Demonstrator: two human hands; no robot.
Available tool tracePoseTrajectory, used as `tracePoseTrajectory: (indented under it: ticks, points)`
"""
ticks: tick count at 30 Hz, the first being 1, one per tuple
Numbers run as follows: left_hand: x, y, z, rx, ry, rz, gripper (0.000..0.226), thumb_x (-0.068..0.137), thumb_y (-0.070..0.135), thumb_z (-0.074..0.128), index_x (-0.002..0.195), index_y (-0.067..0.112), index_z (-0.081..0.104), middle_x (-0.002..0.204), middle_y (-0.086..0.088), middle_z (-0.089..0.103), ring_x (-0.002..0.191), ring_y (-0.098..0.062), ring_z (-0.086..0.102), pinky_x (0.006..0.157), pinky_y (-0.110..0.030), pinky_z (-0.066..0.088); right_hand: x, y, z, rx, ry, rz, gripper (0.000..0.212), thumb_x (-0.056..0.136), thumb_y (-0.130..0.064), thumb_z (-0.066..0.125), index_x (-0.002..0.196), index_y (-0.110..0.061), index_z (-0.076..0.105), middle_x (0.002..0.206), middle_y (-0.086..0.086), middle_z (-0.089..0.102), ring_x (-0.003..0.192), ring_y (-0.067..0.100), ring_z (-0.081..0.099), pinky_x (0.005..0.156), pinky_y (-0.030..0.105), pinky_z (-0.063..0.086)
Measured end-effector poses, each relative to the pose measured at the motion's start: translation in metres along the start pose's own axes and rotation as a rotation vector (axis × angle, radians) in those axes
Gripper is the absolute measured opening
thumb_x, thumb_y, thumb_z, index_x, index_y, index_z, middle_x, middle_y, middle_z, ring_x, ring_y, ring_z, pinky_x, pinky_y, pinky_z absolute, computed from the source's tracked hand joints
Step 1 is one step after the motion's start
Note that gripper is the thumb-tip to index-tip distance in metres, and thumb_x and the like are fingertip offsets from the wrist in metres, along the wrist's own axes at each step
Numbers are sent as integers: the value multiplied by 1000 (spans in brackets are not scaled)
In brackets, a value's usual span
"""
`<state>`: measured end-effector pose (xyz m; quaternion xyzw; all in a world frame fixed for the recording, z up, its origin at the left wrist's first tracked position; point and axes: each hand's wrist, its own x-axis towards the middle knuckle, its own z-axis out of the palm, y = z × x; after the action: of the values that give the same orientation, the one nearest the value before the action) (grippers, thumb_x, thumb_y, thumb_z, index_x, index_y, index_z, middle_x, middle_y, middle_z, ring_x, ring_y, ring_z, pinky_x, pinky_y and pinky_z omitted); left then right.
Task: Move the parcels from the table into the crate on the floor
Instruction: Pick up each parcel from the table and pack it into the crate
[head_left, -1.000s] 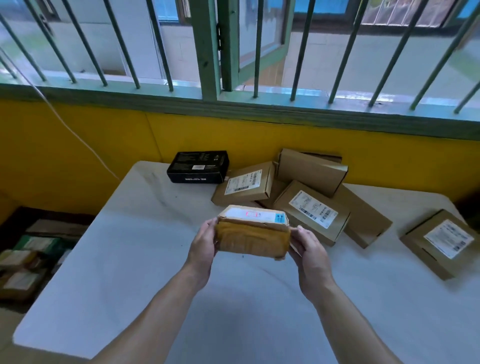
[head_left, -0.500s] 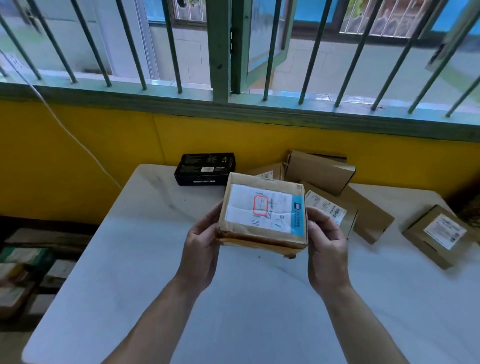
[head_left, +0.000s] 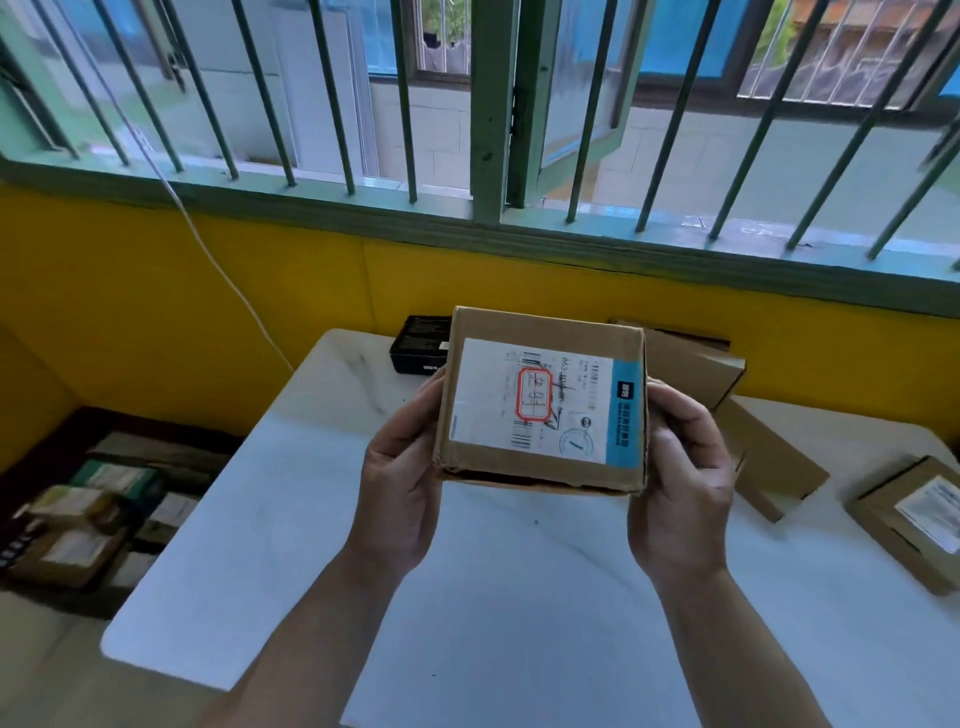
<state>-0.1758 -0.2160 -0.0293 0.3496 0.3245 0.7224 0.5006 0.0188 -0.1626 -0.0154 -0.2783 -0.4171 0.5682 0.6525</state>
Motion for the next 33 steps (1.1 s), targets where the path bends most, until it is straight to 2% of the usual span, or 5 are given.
tracePoseTrajectory:
  ticks: [9,15,23,29,33]
  points:
    - [-29,2,-8,225,151,-43,47,107,38,25,142,23,51,142,-10,56,134,-28,51,106,-44,46,1,32,0,4,-88,242,34,98,4,45,103,-16,71,116,23,64,115,39,61,77,38,61]
    - [-77,20,-54,309,446,-79,56,92,59,48,136,27,59,133,-8,64,125,-28,59,108,-52,42,-21,84,38,-79,-246,435,26,96,1,52,107,-14,70,112,16,70,112,35,64,87,36,59]
    - [-149,70,-146,343,853,3,30,85,36,64,113,42,72,110,6,75,96,-10,73,67,-16,55,-78,143,151,-264,-598,618,27,100,-13,49,105,-27,71,110,-2,72,111,16,63,86,30,51]
    - [-189,124,-254,412,1047,-38,42,81,41,63,122,43,67,118,11,72,119,-14,62,108,-40,42,-142,210,261,-338,-720,705,22,98,-31,53,116,-34,65,116,-9,66,115,12,56,76,24,49]
    - [-211,170,-331,449,1144,-99,40,84,42,62,124,45,65,115,17,72,122,-17,59,114,-49,36,-187,259,337,-363,-728,805,26,96,-27,58,121,-35,61,111,-12,66,113,11,55,77,27,52]
